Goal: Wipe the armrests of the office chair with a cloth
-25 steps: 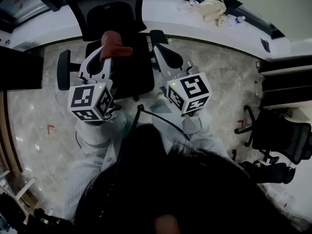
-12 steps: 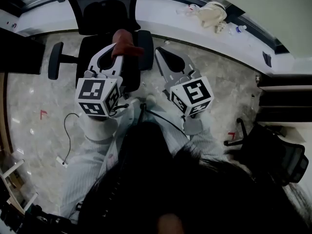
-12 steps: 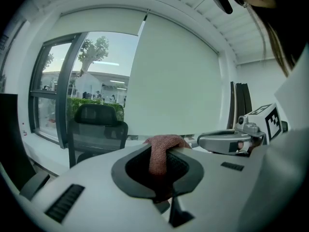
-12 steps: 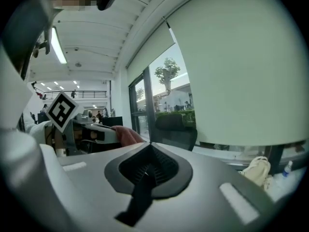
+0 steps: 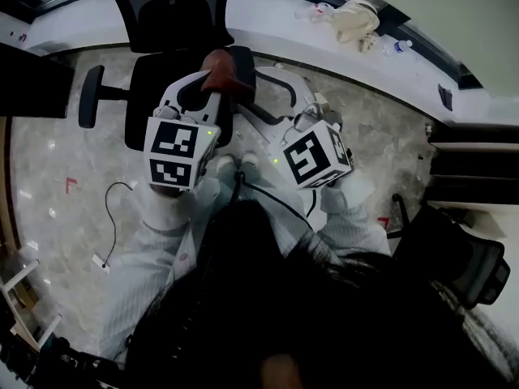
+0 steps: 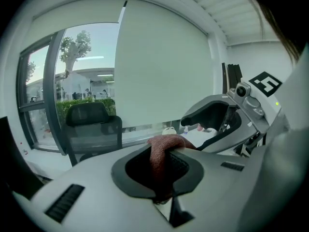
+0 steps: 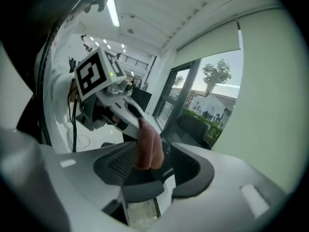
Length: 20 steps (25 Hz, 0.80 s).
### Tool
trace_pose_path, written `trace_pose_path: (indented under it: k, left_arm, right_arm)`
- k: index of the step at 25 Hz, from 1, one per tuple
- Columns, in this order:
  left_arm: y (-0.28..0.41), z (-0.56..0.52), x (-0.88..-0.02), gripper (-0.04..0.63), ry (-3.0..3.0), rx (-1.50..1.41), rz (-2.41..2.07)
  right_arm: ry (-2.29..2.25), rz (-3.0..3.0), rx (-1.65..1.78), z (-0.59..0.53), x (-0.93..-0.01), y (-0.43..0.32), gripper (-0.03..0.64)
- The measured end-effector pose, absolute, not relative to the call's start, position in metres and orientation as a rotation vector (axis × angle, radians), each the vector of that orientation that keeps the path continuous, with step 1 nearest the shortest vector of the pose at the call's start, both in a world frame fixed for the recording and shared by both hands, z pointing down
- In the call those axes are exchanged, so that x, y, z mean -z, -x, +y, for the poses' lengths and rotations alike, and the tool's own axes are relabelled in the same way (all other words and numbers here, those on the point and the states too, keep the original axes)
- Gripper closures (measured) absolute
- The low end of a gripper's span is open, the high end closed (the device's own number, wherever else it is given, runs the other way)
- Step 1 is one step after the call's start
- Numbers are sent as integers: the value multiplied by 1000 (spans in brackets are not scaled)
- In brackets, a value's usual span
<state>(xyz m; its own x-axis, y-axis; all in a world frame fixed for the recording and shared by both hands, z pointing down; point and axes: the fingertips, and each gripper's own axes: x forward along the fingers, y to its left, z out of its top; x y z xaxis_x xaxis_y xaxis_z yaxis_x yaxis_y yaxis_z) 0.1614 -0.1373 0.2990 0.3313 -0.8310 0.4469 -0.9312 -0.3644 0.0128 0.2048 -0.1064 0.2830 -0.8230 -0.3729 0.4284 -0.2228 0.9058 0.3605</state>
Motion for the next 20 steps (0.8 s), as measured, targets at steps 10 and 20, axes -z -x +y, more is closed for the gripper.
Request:
trace_pose_path:
  k: [10, 20]
  left_arm:
    - [-167, -132, -305, 566, -2308, -673, -1548]
    - [-170, -125, -315, 566, -2365, -917, -1532]
  right_arm:
    - [-387, -2467, 564, -98, -307, -179, 411]
    - [-412, -2404, 588, -116, -315, -179, 410]
